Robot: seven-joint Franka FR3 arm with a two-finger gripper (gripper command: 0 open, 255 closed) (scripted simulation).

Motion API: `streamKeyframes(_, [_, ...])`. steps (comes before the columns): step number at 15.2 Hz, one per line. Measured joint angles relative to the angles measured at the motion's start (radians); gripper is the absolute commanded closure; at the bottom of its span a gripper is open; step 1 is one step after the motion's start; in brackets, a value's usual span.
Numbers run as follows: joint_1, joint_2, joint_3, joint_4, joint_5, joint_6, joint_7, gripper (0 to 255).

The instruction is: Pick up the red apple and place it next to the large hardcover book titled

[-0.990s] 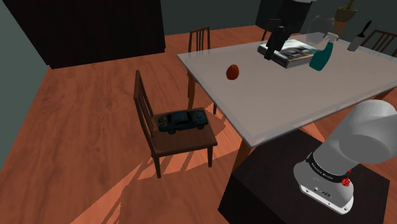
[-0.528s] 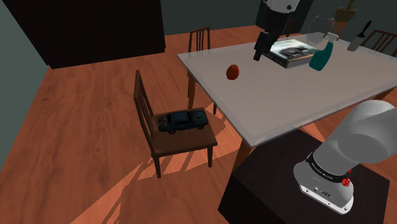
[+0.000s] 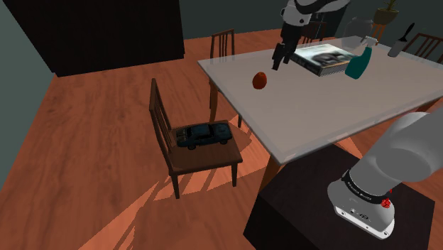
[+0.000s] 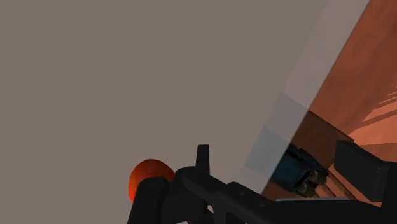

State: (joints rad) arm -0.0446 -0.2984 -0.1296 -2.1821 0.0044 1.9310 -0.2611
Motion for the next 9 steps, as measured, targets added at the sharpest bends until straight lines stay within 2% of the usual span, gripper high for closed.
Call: streamKeyframes(9, [-0.036, 0.325, -0.073, 0.215, 0.062, 0.069, -0.125, 0])
